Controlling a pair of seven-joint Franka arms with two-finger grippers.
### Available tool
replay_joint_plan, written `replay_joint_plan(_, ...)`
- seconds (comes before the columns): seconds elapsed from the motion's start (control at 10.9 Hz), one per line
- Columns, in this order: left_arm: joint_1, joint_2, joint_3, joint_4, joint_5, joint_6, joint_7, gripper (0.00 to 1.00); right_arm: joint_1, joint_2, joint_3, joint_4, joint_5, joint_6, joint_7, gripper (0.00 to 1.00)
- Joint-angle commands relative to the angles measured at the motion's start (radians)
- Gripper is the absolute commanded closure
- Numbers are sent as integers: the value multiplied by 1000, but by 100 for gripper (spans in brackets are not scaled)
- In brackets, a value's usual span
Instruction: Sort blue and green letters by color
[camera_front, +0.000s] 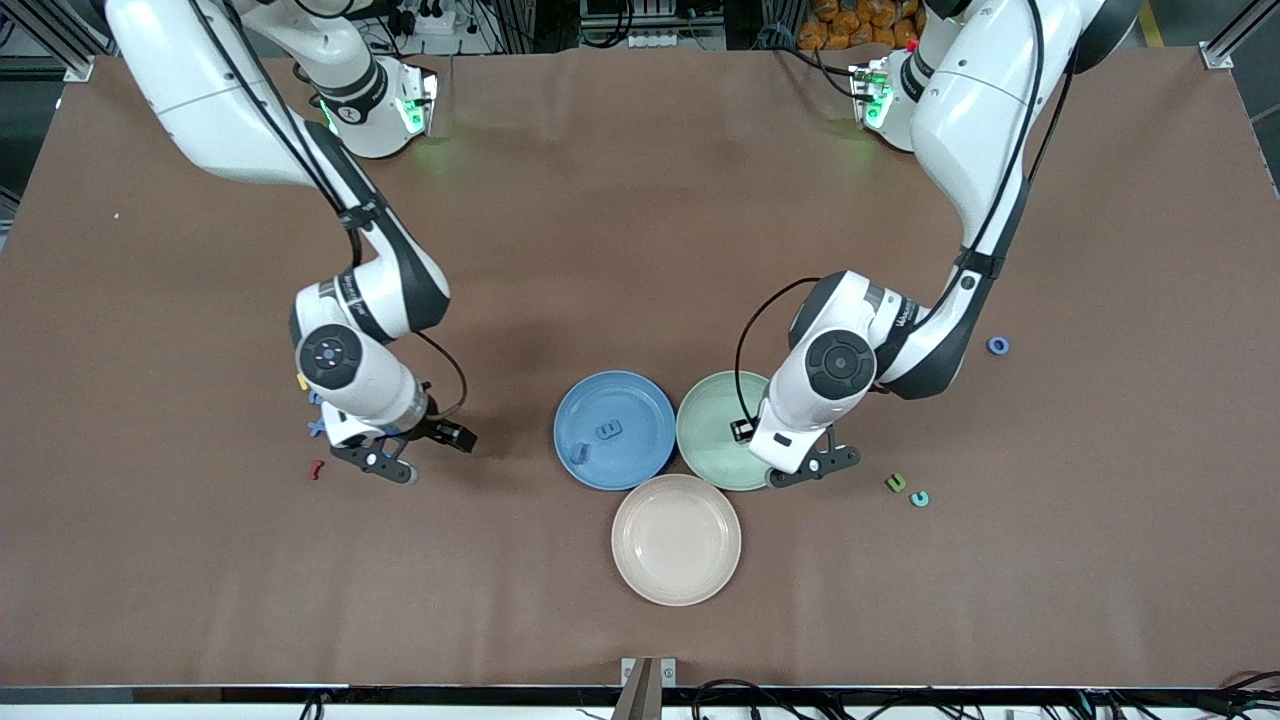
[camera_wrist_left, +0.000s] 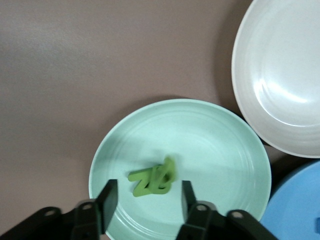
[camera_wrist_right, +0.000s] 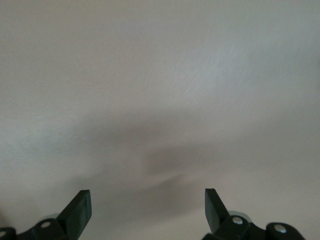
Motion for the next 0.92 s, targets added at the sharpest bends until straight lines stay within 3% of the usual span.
replay_joint_plan(0.0,12,-16,32,-2,-26,-9,-11,0,-136,-87,15,-241,-24,221,-306,0)
replay_joint_plan(0.37,137,-8,44,-2,-12,-9,-3,0,-282,-90,10,-232,-28,138,-815,0)
replay_joint_plan(0.83,221,18,95,-5,-11,-9,4,0,-382,-80,10,-218,-32,101,-976,0)
